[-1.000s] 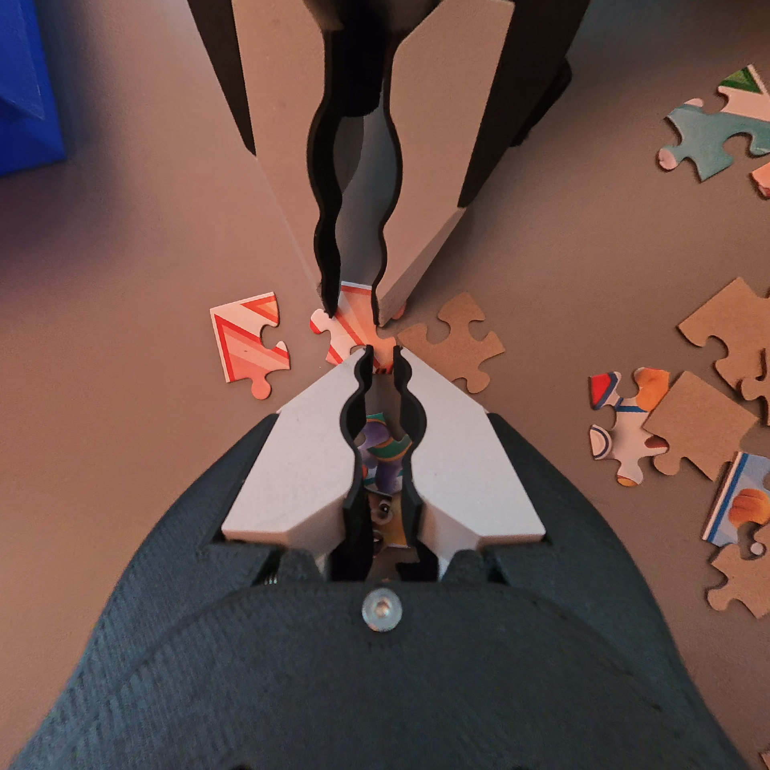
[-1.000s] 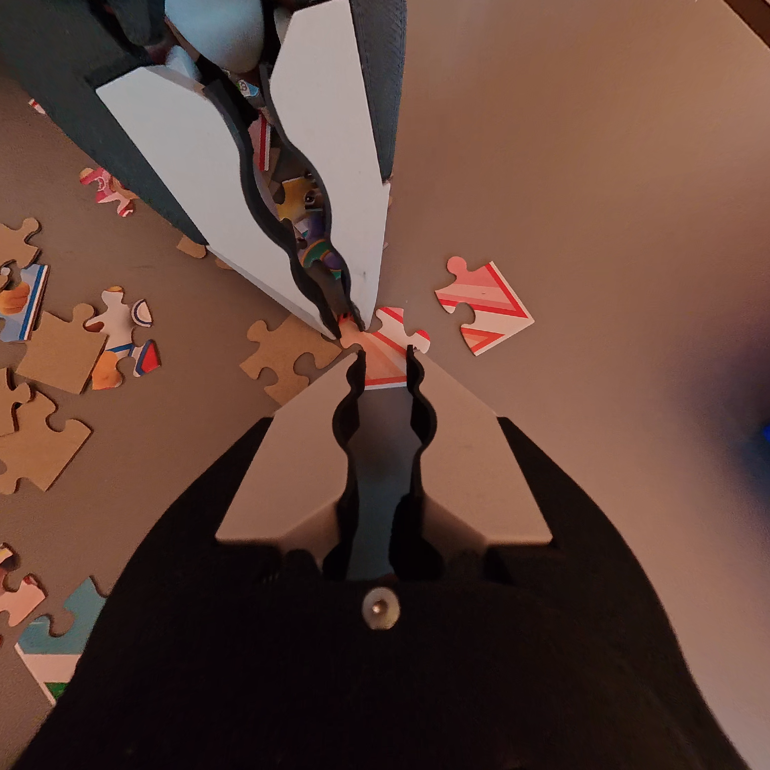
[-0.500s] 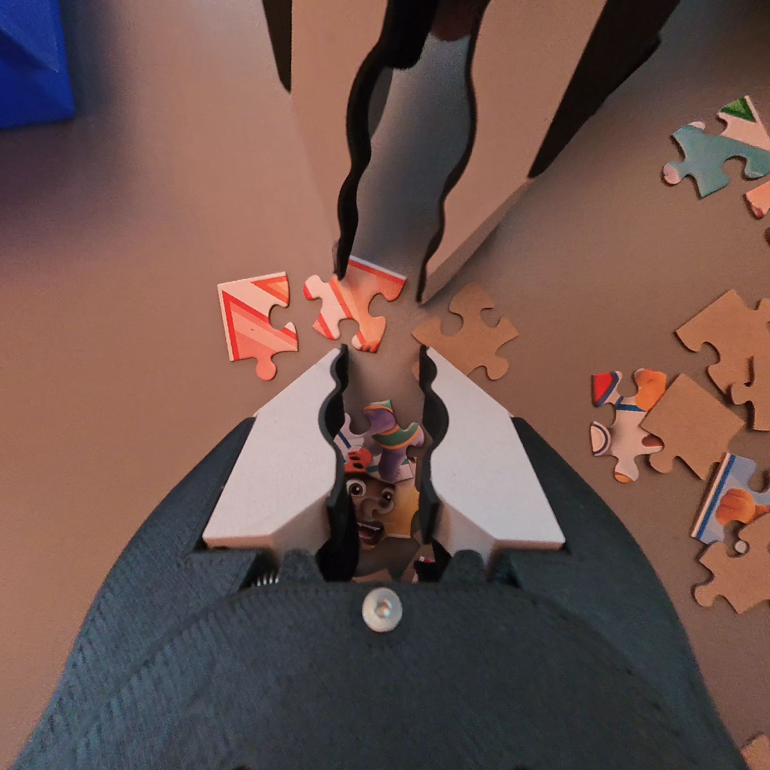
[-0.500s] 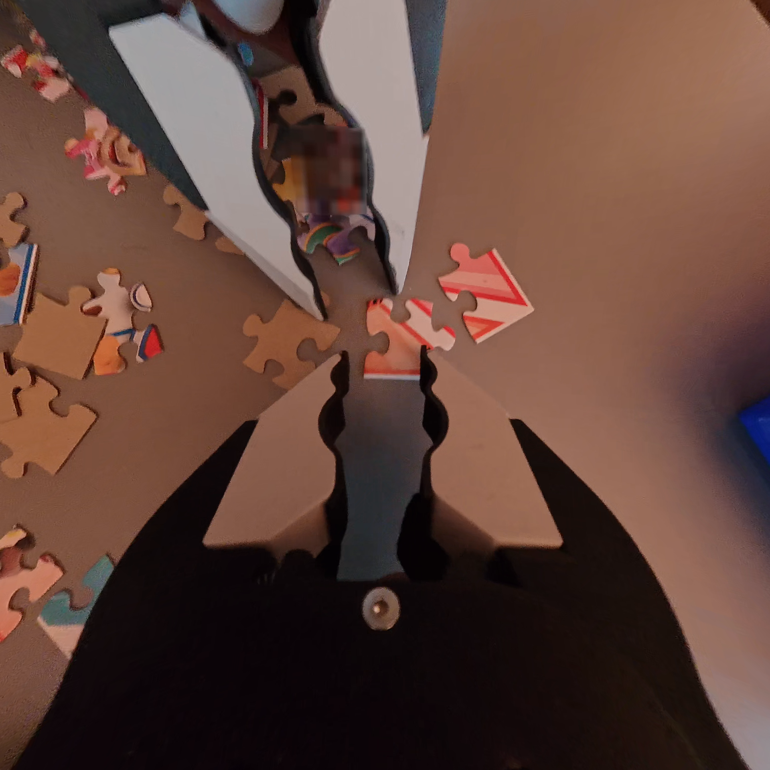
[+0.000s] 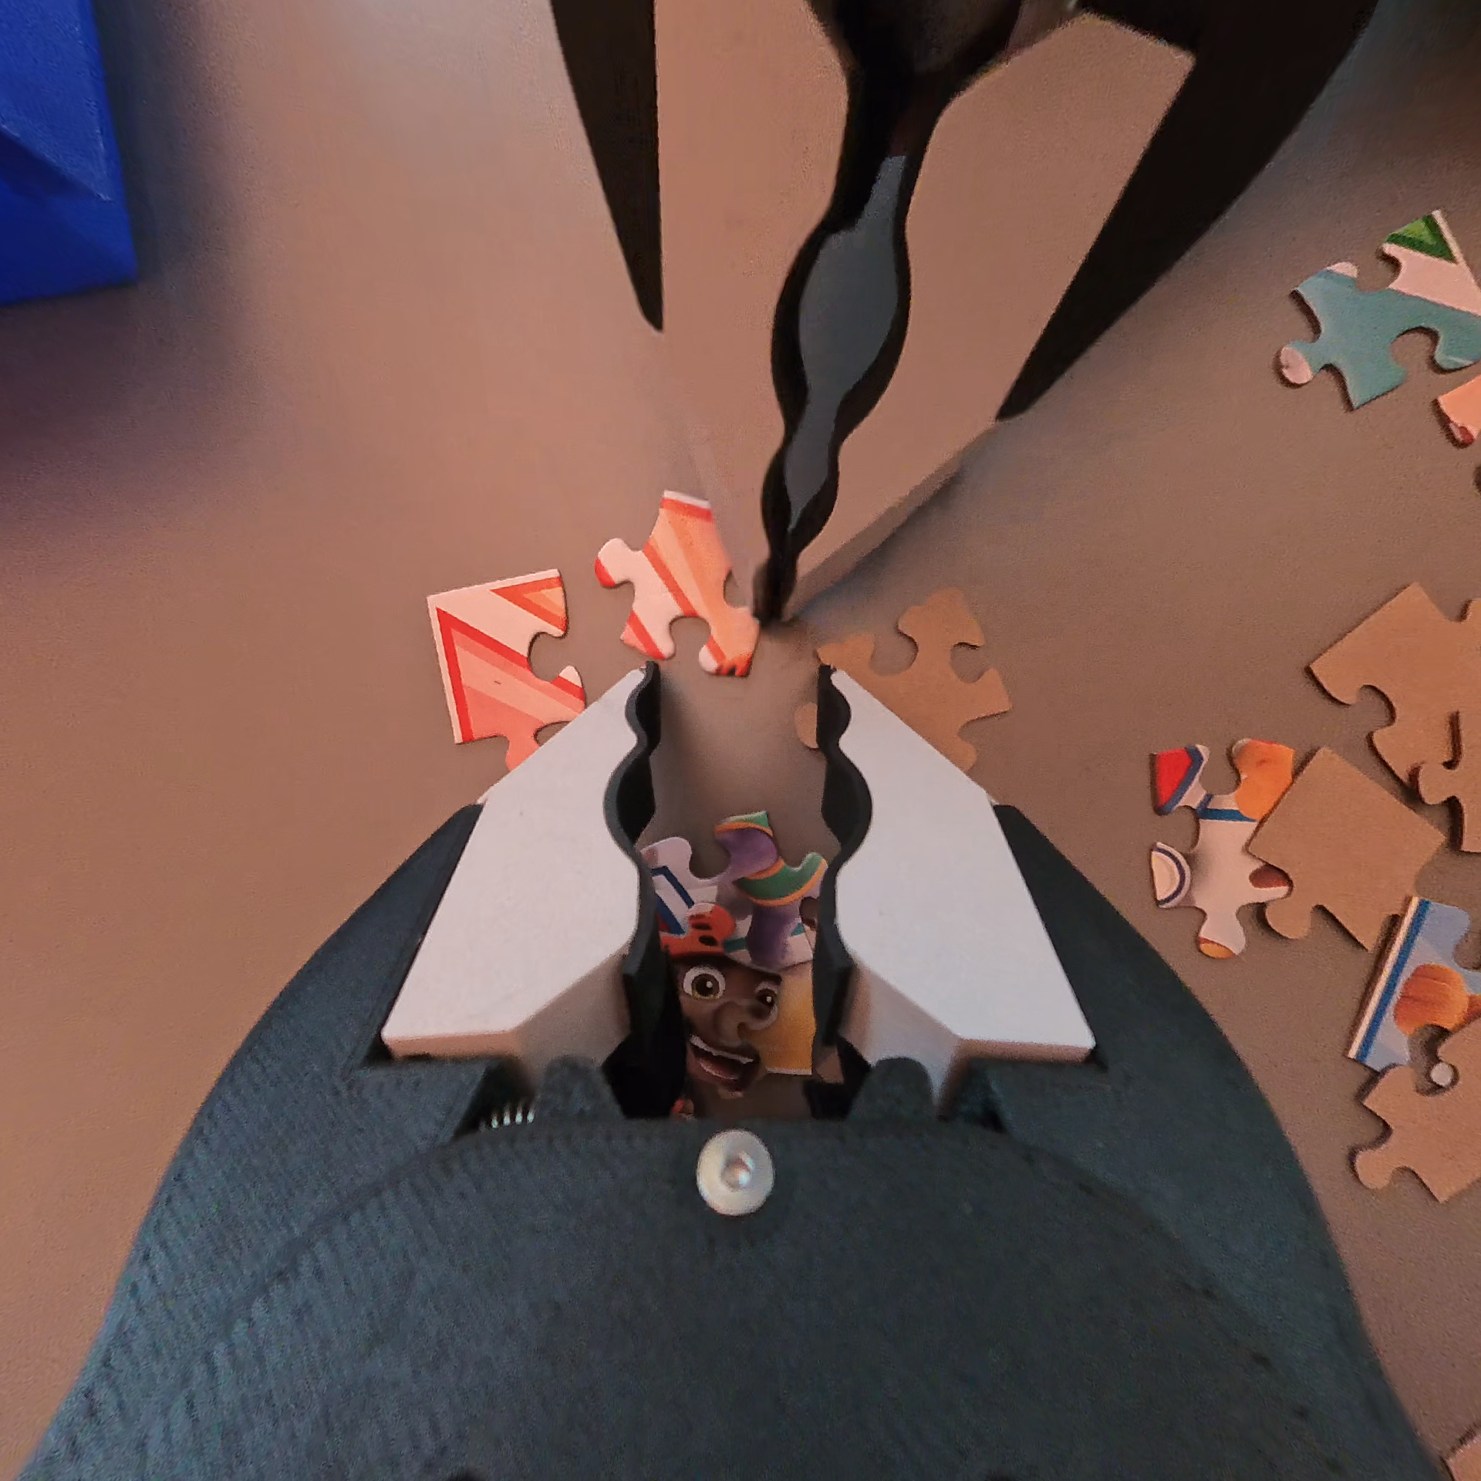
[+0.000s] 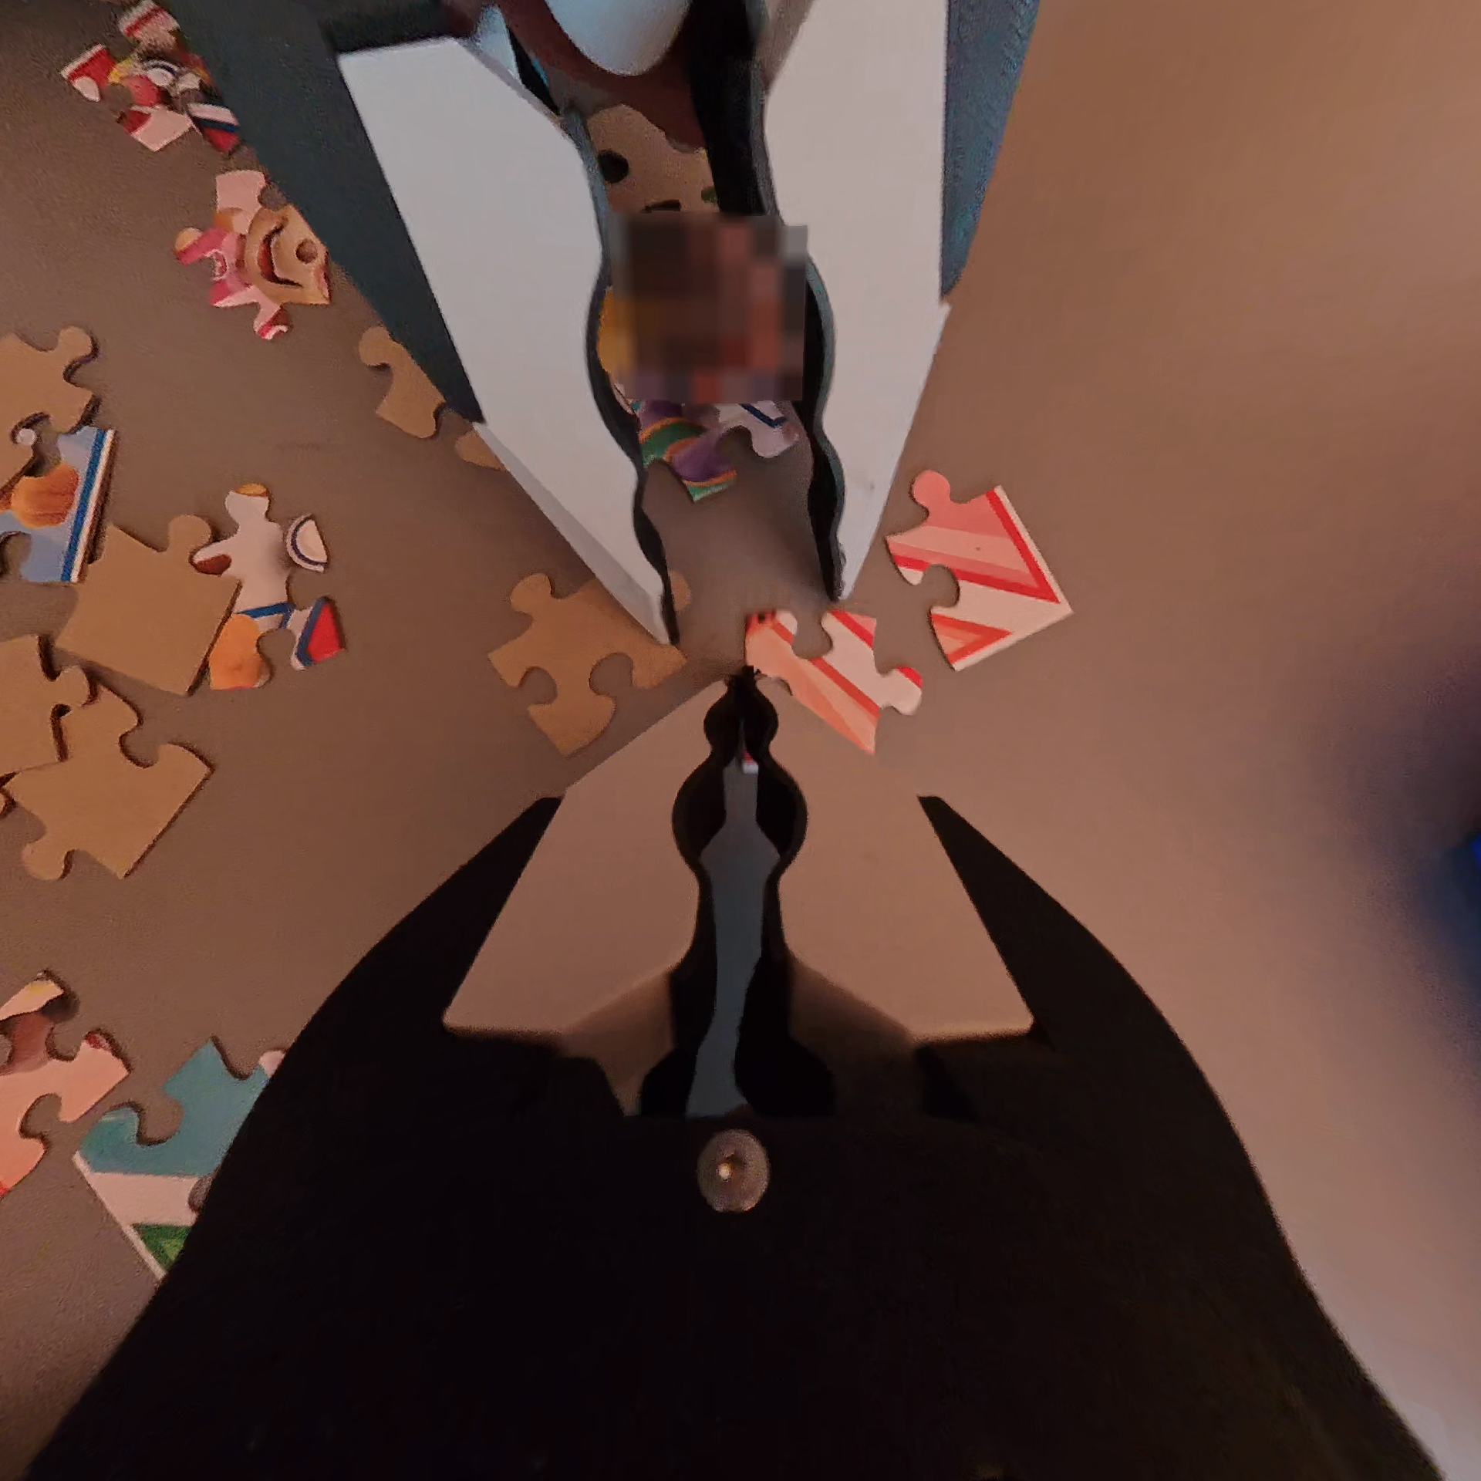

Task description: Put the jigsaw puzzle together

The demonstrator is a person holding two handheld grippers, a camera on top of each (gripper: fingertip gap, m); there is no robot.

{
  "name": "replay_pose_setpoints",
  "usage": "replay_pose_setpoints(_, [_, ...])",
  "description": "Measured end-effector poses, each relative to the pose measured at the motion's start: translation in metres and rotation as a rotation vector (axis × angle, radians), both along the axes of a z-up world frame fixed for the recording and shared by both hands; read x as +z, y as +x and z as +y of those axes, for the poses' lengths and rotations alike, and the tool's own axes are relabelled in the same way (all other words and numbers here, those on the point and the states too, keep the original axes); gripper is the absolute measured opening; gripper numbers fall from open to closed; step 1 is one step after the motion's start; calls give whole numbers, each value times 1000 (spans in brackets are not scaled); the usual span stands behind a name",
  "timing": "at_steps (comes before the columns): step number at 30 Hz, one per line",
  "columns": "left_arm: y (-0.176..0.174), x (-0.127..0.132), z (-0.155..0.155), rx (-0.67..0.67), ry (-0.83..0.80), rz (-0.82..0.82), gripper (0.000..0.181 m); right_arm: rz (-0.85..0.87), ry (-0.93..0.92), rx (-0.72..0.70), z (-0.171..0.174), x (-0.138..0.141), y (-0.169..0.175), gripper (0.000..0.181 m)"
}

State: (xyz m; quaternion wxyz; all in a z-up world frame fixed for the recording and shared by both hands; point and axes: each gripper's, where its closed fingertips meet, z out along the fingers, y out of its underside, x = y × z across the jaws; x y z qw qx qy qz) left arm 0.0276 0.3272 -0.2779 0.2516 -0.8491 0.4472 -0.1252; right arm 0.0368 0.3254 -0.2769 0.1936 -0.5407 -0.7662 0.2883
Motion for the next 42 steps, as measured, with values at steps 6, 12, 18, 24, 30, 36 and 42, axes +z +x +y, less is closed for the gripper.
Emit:
replay_pose_setpoints(6, [-1, 0, 0, -3, -7, 10, 37, 13, 34, -64, 16, 8, 3, 27])
replay_pose_setpoints(12, [0, 0, 0, -2, -6, 7, 37, -24, 32, -100, 26, 0, 10, 30])
replay_pose_setpoints(18, [0, 0, 1, 0, -3, 3, 36, -14, 1, -97, 24, 0, 7, 30])
replay_pose_setpoints(24, [0, 0, 1, -1, -3, 5, 36, -13, 2, -89, 22, 0, 7, 28])
replay_pose_setpoints(30, [-2, 0, -1, -2, 1, -1, 32, -3, -19, -81, 20, 1, 5, 27])
replay_pose_setpoints(36, [-4, 1, -3, -2, -10, -19, 27, 9, -73, -72, 17, 2, 5, 1])
replay_pose_setpoints(42, [0, 2, -8, -35, -3, -4, 25, 24, -45, -86, 21, 8, 7, 16])
